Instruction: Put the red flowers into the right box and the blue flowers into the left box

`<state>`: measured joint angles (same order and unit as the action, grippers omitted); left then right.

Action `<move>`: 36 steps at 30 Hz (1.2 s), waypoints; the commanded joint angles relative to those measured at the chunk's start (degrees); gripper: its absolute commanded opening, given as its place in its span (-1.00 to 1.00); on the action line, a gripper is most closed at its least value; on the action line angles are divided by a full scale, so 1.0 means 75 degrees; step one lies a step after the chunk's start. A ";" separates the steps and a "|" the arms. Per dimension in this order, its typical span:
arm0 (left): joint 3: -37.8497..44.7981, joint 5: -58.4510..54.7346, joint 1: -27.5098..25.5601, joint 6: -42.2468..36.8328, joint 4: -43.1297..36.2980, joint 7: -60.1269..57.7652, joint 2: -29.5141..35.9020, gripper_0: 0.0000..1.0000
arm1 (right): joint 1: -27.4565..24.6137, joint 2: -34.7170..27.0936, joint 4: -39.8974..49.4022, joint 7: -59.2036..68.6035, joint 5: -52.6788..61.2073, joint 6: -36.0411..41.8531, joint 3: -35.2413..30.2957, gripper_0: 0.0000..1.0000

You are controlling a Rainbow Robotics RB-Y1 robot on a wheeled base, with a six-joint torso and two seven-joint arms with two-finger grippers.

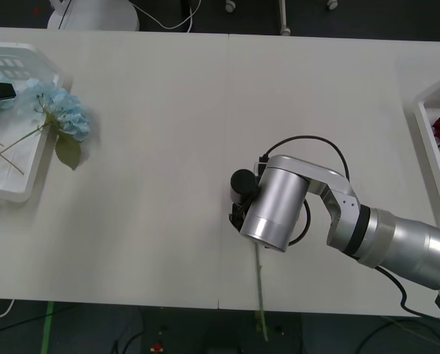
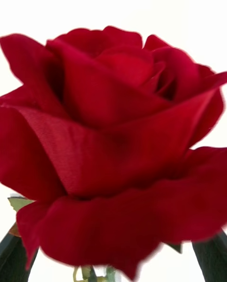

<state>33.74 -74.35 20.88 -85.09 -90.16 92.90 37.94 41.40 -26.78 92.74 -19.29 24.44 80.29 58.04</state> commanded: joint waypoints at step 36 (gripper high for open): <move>-0.4592 -0.4840 -0.0370 0.0951 -0.0706 0.8280 0.1961 1.00 | 0.0024 0.0348 -0.0471 -0.1120 0.0233 -0.0545 -0.0156 -1.00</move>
<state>-0.43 -109.41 18.74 -78.83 -93.44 150.19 49.99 41.39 -25.07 88.68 -25.65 25.19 77.33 58.00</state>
